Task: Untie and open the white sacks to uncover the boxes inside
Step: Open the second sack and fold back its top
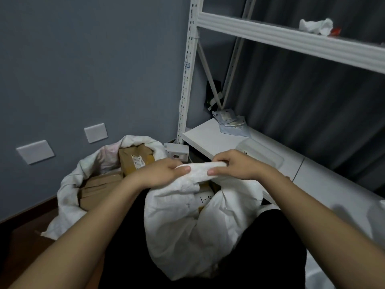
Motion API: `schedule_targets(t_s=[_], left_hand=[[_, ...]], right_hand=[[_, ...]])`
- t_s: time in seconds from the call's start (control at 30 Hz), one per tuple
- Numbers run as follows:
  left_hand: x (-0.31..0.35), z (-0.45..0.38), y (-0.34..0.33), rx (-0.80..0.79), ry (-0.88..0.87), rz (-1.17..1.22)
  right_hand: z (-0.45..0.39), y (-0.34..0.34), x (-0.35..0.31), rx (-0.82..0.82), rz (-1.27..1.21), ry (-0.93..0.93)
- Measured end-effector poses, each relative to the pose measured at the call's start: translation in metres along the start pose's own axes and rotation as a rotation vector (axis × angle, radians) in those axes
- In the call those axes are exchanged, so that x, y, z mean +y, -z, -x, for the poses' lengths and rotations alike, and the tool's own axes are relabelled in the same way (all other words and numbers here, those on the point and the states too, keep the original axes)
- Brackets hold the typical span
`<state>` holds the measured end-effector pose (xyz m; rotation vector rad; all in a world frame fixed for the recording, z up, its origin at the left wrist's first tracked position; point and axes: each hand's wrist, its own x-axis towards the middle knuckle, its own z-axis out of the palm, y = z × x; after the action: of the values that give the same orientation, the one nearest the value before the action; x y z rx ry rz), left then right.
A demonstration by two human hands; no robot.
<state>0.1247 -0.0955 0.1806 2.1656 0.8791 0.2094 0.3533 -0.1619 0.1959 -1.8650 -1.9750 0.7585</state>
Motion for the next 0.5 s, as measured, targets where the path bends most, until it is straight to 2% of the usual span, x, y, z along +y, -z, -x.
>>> schedule_targets(t_s=[0.07,0.17,0.2,0.27,0.33,0.43,0.5], left_hand=[[0.002,-0.003,-0.004,0.02,0.026,-0.08],[0.006,-0.016,-0.021,0.126,-0.039,-0.338],[0.007,-0.017,-0.02,0.104,-0.053,-0.311],[0.001,-0.016,-0.007,-0.019,-0.003,-0.077],[-0.006,-0.012,0.005,-0.091,0.066,0.022],[-0.006,-0.017,-0.004,0.0,0.092,-0.317],[0.005,-0.022,-0.024,0.085,-0.065,-0.48]], right_hand=[[-0.001,-0.009,0.001,0.11,-0.063,0.002],[-0.008,-0.019,-0.01,0.045,-0.288,-0.021],[-0.009,-0.017,-0.012,-0.011,-0.319,-0.037],[-0.007,-0.007,-0.009,-0.086,-0.294,-0.03],[-0.004,0.0,0.0,-0.071,-0.206,-0.032],[-0.004,-0.008,0.004,-0.001,-0.252,-0.065],[-0.01,-0.017,-0.002,-0.004,-0.393,-0.101]])
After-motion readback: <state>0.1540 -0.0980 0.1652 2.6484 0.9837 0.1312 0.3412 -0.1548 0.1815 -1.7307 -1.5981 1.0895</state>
